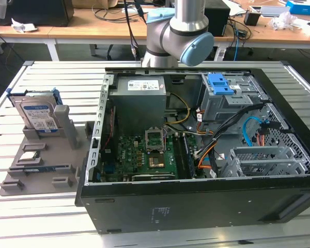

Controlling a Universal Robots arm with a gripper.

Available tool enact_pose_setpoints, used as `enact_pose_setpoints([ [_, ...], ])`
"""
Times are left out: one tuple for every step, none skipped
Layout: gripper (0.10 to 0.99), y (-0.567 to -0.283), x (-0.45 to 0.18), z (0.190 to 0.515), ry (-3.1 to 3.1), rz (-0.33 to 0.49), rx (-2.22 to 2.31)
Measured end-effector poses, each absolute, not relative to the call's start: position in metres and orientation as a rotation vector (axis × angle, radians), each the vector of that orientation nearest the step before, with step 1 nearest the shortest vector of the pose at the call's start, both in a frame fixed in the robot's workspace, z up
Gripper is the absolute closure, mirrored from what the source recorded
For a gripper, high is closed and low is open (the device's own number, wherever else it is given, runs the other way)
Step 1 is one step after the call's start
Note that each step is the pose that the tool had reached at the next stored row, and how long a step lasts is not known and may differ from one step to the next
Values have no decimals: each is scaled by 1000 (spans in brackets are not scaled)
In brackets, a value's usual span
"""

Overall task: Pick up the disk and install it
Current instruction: 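Pick up the disk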

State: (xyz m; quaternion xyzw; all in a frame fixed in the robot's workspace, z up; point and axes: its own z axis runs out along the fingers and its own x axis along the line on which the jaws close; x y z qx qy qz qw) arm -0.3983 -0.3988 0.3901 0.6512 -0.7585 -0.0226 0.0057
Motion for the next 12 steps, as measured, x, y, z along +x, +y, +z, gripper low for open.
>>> enact_pose_setpoints([
  [980,-399,-398,390,-2368,-71,2046],
  [980,-399,-398,390,-2352,-70,2064],
  [980,-399,-398,390,-2340,-70,2077],
  [980,-399,-398,390,-2328,-70,2090],
  [980,-399,-398,390,-2319,-70,2100],
  [980,-399,-398,390,-2312,-70,2107],
  [980,-399,-398,390,-2304,-70,2115],
  [980,-399,-398,390,-2295,-70,2126],
  [980,-399,-398,390,-2270,-70,2150],
  [980,-399,-398,390,-2262,-70,2159],
  [980,-399,-398,390,-2260,-70,2162],
  [980,-399,-398,390,-2259,-70,2162],
])
